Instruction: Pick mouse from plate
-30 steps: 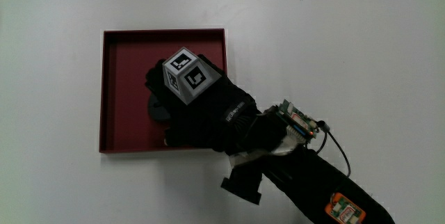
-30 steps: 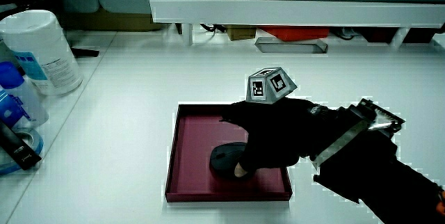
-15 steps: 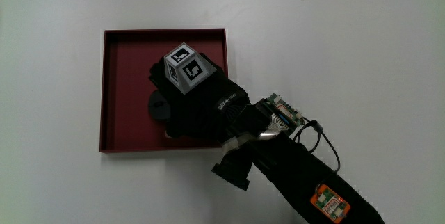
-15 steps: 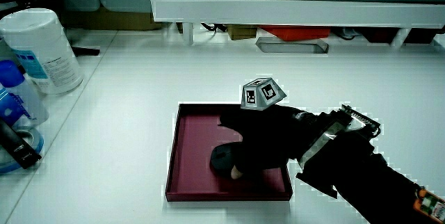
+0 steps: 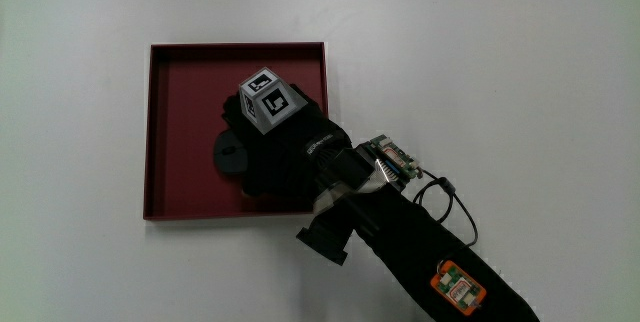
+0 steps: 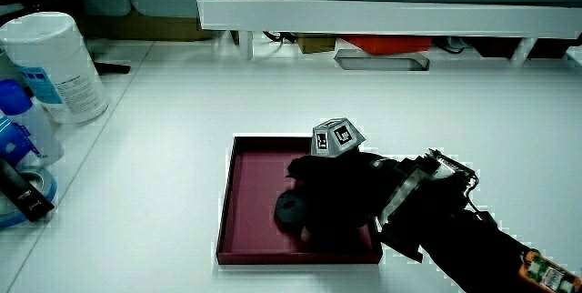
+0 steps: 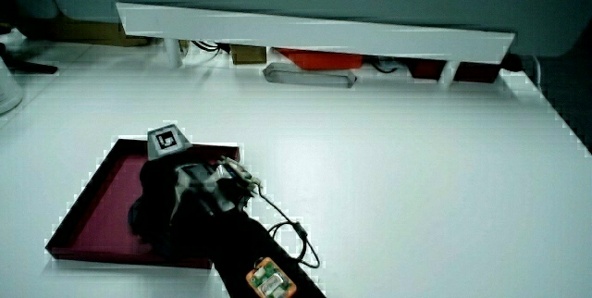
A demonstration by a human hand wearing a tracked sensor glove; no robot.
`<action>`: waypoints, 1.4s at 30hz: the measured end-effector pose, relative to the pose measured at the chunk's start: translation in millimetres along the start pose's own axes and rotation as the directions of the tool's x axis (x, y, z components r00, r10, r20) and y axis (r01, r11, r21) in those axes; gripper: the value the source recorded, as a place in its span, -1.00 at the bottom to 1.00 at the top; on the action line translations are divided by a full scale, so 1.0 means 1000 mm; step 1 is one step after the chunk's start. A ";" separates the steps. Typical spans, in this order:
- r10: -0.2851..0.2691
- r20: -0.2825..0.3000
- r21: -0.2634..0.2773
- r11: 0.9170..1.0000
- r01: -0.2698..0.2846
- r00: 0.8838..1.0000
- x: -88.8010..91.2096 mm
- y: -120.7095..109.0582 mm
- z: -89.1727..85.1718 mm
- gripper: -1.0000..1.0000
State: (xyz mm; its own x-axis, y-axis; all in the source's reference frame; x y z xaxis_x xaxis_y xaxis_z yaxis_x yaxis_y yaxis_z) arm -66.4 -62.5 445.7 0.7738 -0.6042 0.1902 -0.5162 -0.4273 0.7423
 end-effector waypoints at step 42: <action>-0.030 0.083 0.083 0.996 0.023 0.996 -0.013 -0.005 0.003 1.00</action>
State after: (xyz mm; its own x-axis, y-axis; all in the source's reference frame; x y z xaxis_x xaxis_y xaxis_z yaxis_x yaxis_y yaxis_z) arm -74.5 -54.4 437.5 0.7559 -0.6446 0.1140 -0.5267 -0.4954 0.6908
